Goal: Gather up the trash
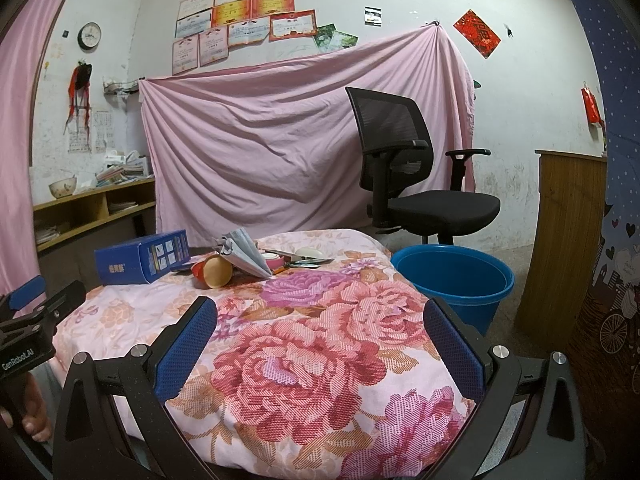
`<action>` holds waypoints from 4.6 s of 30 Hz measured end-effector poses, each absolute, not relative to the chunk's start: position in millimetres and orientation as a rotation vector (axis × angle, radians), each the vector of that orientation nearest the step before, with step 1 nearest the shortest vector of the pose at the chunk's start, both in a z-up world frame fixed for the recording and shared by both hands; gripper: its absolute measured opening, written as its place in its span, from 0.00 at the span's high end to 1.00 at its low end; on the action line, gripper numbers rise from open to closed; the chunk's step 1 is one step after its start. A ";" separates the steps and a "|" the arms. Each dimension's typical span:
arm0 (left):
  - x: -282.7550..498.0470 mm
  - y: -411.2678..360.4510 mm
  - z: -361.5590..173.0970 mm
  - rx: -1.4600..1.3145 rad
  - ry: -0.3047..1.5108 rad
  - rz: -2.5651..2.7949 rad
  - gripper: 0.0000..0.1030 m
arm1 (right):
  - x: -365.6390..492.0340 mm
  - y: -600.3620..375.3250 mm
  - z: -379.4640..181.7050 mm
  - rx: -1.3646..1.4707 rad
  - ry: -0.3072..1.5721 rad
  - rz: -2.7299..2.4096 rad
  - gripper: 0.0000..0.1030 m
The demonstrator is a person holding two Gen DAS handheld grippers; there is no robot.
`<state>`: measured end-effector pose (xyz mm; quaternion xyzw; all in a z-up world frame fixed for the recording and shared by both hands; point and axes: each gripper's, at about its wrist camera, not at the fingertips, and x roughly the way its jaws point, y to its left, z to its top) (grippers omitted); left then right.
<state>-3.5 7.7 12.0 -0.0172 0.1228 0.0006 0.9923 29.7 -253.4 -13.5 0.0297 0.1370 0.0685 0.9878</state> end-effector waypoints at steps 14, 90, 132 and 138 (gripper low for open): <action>-5.0 6.3 13.1 -0.033 0.246 0.001 0.01 | 29.0 -253.6 -13.5 0.060 0.274 0.138 0.00; 152.9 27.1 24.0 -0.005 0.259 0.009 0.01 | 181.4 -225.8 33.5 0.022 0.295 0.324 0.00; 254.6 5.9 -42.8 -0.017 0.771 -0.354 0.82 | 299.4 -170.8 -30.5 -0.152 0.746 0.703 0.93; 249.3 3.3 -42.4 -0.022 0.760 -0.356 0.89 | 276.2 -189.3 -20.2 -0.072 0.686 0.663 0.93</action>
